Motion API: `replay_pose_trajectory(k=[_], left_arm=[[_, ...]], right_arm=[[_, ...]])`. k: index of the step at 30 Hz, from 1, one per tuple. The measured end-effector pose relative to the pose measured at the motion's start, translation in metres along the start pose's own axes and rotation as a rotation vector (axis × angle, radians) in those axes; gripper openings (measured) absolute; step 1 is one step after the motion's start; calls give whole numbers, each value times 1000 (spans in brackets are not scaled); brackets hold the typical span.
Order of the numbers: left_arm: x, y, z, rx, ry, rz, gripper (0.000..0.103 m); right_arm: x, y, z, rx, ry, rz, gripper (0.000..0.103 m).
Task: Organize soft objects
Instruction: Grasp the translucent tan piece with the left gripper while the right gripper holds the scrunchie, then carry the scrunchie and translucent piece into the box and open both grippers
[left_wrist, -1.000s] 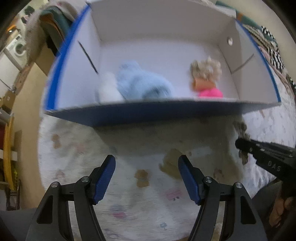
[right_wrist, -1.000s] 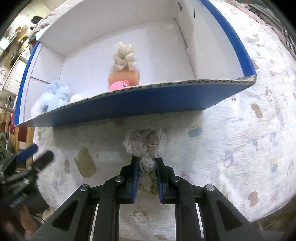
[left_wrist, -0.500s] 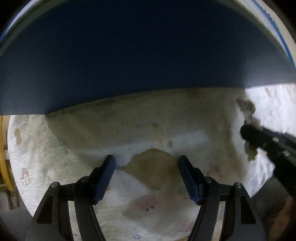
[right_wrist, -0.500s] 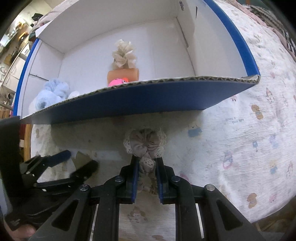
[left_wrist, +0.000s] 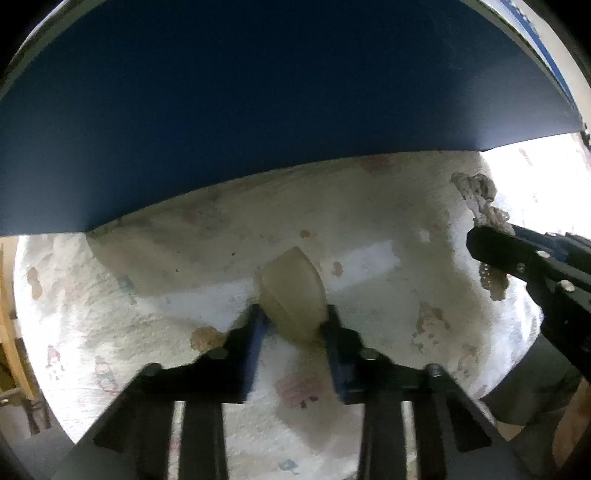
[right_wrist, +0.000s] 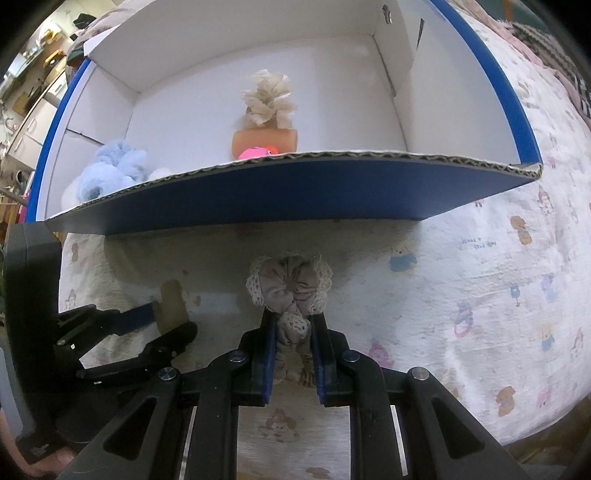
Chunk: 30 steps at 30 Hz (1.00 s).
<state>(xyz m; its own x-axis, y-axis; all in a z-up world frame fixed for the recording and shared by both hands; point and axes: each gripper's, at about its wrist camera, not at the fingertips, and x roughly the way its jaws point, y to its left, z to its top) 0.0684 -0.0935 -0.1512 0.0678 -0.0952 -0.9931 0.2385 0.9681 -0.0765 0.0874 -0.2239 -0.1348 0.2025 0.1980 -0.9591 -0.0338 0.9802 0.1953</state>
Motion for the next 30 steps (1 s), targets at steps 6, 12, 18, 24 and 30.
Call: replay_pose_trajectory(k=[6,12,18,24,30], left_arm=[[-7,0,-7,-10,-12,-29,7],[-20,5,-16,-19,-54,-54,6],[-47,9,-30,-55,-121,-55,6],[-78,26,-37,-99,-215,-56,6],[-117,56,-31,-142,-343,-23,6]], right_arm=[[-1,4,-3,-2,-11,-4,19],[-5,7,-5,-12,-24,8,19],[-12,3,-6,-11,-32,44,19],[-25,4,-9,-47,-52,93,19],[-53,4,-14,-69,-107,189,19]])
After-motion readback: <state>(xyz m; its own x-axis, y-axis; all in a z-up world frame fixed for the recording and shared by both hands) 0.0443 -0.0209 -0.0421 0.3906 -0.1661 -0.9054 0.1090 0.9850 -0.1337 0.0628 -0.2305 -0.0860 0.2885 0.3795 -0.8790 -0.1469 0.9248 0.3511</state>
